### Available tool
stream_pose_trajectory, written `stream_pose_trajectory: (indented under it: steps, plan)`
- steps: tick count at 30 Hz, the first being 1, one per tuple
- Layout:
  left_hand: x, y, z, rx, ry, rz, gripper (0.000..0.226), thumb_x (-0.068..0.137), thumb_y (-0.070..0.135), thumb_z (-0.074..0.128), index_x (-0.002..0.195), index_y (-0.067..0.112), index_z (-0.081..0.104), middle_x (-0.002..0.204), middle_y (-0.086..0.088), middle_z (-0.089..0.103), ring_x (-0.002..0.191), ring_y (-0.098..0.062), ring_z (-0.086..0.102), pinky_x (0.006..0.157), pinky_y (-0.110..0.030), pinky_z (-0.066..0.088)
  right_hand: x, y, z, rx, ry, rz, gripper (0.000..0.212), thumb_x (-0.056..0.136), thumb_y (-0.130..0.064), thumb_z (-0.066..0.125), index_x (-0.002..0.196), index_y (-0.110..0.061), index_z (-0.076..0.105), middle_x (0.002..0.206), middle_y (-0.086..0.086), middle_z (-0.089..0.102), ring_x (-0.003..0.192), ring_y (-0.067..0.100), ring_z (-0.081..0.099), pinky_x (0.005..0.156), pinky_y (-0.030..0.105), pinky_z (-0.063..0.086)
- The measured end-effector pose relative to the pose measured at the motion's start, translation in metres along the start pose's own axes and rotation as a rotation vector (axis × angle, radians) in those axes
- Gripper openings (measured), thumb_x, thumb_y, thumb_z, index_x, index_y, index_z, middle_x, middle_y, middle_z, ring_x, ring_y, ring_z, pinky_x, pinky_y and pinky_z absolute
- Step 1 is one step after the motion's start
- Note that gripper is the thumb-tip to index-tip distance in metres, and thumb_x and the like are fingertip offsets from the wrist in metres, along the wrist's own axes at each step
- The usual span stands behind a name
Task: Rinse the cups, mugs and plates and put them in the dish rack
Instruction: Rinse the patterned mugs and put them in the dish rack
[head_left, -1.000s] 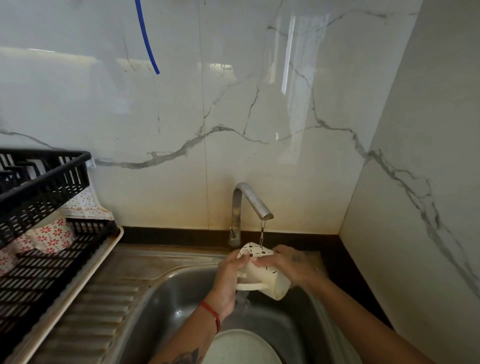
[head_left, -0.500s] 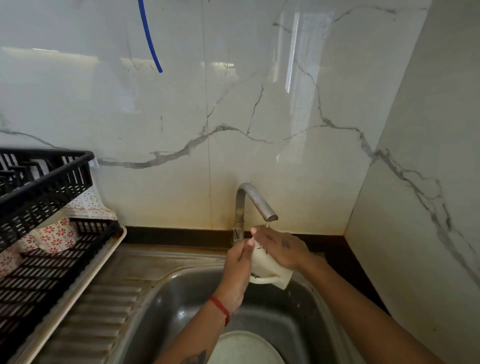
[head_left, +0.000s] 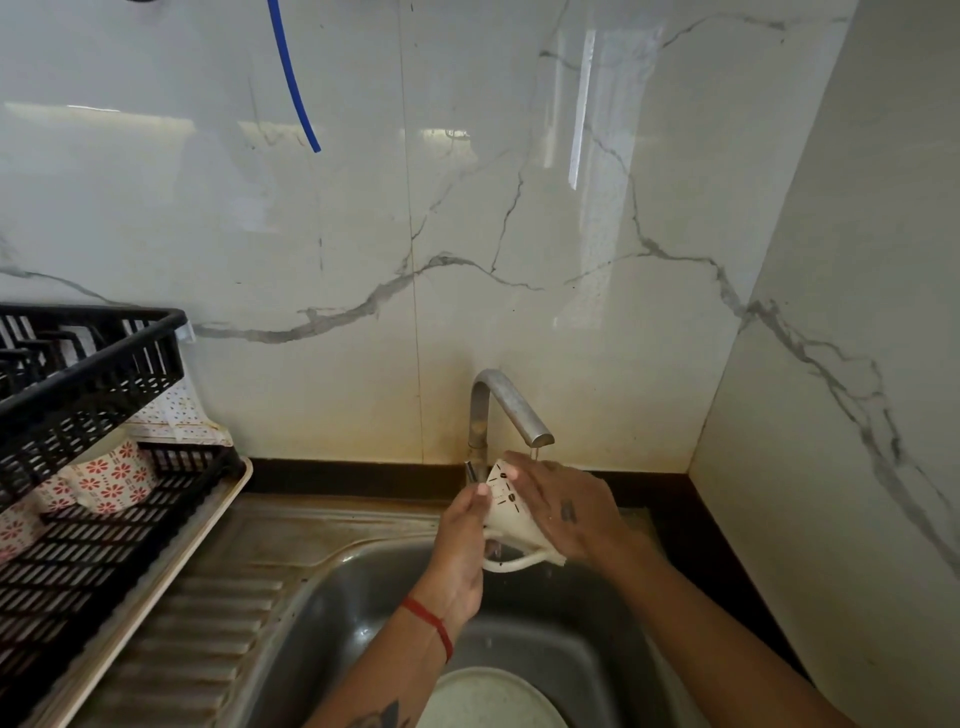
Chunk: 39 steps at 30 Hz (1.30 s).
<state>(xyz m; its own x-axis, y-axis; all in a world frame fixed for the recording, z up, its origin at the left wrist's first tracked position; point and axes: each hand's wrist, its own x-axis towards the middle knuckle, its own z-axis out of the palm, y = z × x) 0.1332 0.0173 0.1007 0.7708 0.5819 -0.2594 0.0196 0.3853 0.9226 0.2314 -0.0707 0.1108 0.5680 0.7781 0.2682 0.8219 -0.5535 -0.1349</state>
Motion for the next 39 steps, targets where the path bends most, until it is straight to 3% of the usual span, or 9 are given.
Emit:
stream_pose_trajectory:
  steps: [6,9,13,17,22,25,32,36,39]
  plan:
    - [-0.004,0.003,-0.005,-0.017,0.023,-0.018,0.026,0.102,0.03,0.041,0.104,0.02,0.065,0.098,-0.006,0.07,0.095,-0.026,0.064,0.089,-0.044,0.049,-0.023,-0.009,0.011,-0.192,0.149,-0.315,0.053,0.096,-0.046,0.039,0.145,-0.026,0.036,0.15,0.002,0.039,0.133,0.023,0.044,0.104,0.046,0.039]
    - [-0.006,0.001,-0.011,0.014,0.003,-0.007,0.025,0.101,0.028,0.041,0.105,0.017,0.063,0.099,-0.007,0.069,0.094,-0.025,0.063,0.085,-0.041,0.048,-0.016,0.004,-0.003,0.164,-0.191,-0.14,0.07,0.088,-0.064,0.045,0.146,-0.051,0.008,0.157,-0.01,0.02,0.136,0.019,0.034,0.106,0.045,0.034]
    - [-0.01,-0.001,-0.018,-0.013,-0.113,0.021,0.024,0.098,0.026,0.045,0.109,0.013,0.063,0.099,-0.008,0.071,0.095,-0.025,0.065,0.077,-0.035,0.053,-0.004,0.017,-0.028,0.678,-0.442,0.125,0.094,0.071,-0.043,0.079,0.144,-0.05,0.02,0.135,-0.006,0.046,0.112,0.017,0.051,0.101,0.041,0.044]
    - [-0.005,0.012,-0.026,0.319,-0.326,0.04,0.034,0.086,0.011,0.065,0.117,0.021,0.056,0.109,-0.002,0.07,0.098,-0.016,0.066,0.072,-0.024,0.053,-0.017,0.003,-0.021,0.211,-0.274,0.008,0.098,0.07,-0.059,0.07,0.148,-0.045,0.013,0.146,-0.008,0.039,0.126,0.017,0.045,0.104,0.04,0.037]
    - [0.001,0.019,-0.028,0.298,-0.355,0.065,0.042,0.086,0.005,0.065,0.125,0.017,0.057,0.124,-0.003,0.064,0.121,-0.022,0.054,0.108,-0.048,0.038,-0.035,-0.021,0.005,-0.138,-0.085,-0.154,0.091,0.088,-0.054,0.055,0.147,-0.039,-0.012,0.16,0.003,0.001,0.143,0.031,0.018,0.112,0.046,0.024]
    - [0.0,0.01,-0.031,0.233,-0.362,0.049,0.036,0.088,0.009,0.062,0.123,0.019,0.061,0.125,-0.002,0.064,0.123,-0.022,0.052,0.106,-0.043,0.038,-0.029,-0.014,-0.004,-0.094,-0.173,-0.211,0.094,0.085,-0.054,0.058,0.148,-0.041,-0.01,0.161,-0.002,-0.006,0.145,0.028,0.013,0.114,0.047,0.021]
    - [-0.004,0.013,-0.035,0.236,-0.407,0.117,0.047,0.072,0.022,0.071,0.117,0.012,0.062,0.109,-0.007,0.071,0.111,-0.026,0.06,0.098,-0.041,0.043,-0.017,-0.001,-0.042,0.541,-0.417,0.057,0.104,0.07,-0.043,0.081,0.144,-0.05,0.009,0.138,-0.007,0.045,0.12,0.018,0.049,0.103,0.039,0.042]
    - [-0.003,0.008,-0.029,0.263,-0.375,0.1,0.035,0.084,0.013,0.066,0.118,0.022,0.064,0.114,0.004,0.069,0.112,-0.015,0.057,0.092,-0.031,0.039,-0.029,-0.024,-0.017,-0.021,-0.204,-0.095,0.105,0.084,-0.042,0.067,0.151,-0.029,-0.013,0.16,0.001,-0.003,0.143,0.031,0.018,0.112,0.048,0.027]
    - [-0.003,0.004,-0.028,0.223,-0.385,0.076,0.038,0.085,0.017,0.064,0.12,0.03,0.062,0.124,0.015,0.062,0.12,-0.005,0.047,0.097,-0.031,0.034,-0.029,-0.026,-0.007,-0.08,-0.177,-0.217,0.101,0.086,-0.044,0.063,0.148,-0.038,-0.016,0.158,-0.005,-0.02,0.146,0.03,0.003,0.113,0.053,0.02]
